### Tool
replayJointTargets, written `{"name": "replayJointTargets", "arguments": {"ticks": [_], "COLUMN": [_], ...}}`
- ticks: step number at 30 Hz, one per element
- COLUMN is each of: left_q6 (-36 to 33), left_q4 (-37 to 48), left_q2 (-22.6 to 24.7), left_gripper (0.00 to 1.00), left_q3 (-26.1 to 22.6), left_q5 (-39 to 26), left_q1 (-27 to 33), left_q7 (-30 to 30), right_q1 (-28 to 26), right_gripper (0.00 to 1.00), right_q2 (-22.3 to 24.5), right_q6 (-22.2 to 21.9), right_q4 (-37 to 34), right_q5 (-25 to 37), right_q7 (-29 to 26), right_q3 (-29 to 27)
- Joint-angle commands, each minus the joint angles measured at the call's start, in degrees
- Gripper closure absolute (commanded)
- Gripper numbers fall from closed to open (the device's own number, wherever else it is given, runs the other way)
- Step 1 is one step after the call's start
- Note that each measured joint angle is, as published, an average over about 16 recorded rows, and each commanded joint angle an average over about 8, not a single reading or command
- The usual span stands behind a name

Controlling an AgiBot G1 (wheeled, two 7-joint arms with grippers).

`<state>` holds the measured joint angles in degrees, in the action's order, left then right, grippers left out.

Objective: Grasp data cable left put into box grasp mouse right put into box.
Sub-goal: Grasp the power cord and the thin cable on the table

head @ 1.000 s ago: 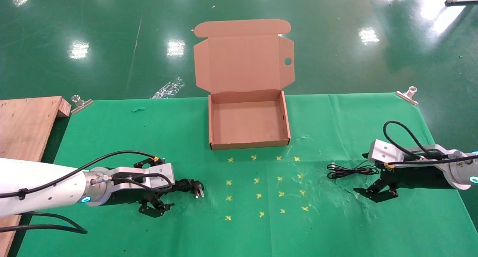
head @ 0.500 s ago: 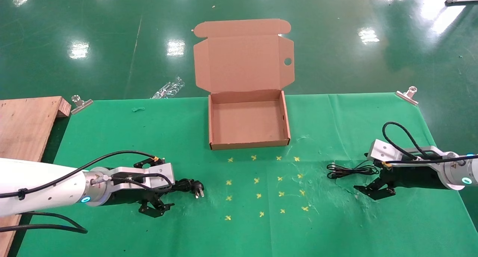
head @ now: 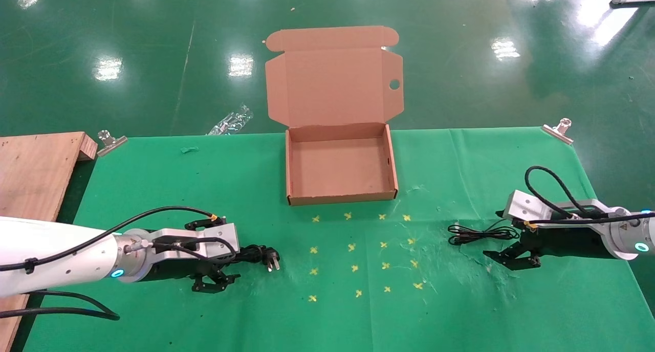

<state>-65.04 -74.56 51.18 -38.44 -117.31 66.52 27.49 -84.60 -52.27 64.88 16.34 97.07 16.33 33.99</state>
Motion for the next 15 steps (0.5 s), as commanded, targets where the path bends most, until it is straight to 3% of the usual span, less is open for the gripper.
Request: {"name": "replayJointTargets", "arguments": {"ticks": [1,15], "left_q6": [0.00,0.00], "left_q4": [0.00,-0.02], "left_q2": [0.00,0.00], "left_gripper": [1.00,1.00], "left_q3": [0.00,0.01], "left_q5": [0.00,0.13], "left_q1": [0.00,0.00], "left_q7": [0.00,0.00], "right_q1": [0.05,0.20], "right_gripper": [1.00,1.00], "right_q2": [0.06,0.23], "right_q6": [0.07,0.28], "right_q4": [0.16,0.65], "right_q5": [-0.04,-0.14], "right_q7": [-0.04,-0.13], "right_q3": [-0.01,-0.06]}}
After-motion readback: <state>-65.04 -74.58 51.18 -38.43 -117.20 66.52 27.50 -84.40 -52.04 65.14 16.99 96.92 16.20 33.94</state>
